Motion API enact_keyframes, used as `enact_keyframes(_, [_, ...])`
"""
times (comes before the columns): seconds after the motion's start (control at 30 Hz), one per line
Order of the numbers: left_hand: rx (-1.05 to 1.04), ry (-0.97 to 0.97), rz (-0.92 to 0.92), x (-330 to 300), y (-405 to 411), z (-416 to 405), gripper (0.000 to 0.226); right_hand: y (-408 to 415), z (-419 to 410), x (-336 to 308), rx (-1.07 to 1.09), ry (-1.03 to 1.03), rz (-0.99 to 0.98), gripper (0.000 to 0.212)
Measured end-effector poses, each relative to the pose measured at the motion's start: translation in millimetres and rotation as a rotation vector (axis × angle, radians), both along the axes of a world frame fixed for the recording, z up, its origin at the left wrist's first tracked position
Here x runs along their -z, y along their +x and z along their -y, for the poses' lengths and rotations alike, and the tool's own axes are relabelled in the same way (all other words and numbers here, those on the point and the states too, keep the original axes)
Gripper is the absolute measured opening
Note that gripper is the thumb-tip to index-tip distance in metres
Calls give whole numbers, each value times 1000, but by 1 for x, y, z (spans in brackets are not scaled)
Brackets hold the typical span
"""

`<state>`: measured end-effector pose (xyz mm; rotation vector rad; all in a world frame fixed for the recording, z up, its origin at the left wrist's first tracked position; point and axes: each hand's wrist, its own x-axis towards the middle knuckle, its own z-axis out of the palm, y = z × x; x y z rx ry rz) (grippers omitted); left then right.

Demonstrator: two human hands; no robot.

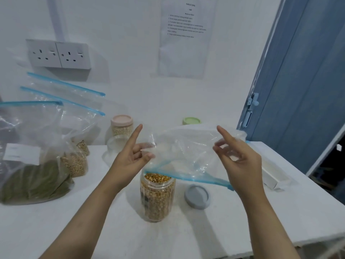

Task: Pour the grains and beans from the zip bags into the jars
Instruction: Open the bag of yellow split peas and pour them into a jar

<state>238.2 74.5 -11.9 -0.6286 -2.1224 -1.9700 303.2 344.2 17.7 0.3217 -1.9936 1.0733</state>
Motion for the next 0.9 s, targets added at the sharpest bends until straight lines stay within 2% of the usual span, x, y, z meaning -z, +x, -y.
enact_keyframes(0.13, [52, -45, 3, 1, 2, 6, 73, -4, 2, 5, 73, 85, -114, 53])
enact_keyframes(0.4, [22, -64, -22, 3, -3, 4, 70, -10, -1, 6, 108, 27, -97, 55])
enact_keyframes(0.6, [120, -230, 12, 2, 0, 11, 76, -12, 1, 10, 112, 36, -139, 53])
enact_keyframes(0.7, [36, -295, -38, 1, 1, 6, 77, -12, 1, 12, 108, 18, -144, 51])
enact_keyframes(0.9, [-116, -288, -144, -2, 3, -11, 65, -10, 1, 12, 114, 19, -142, 48])
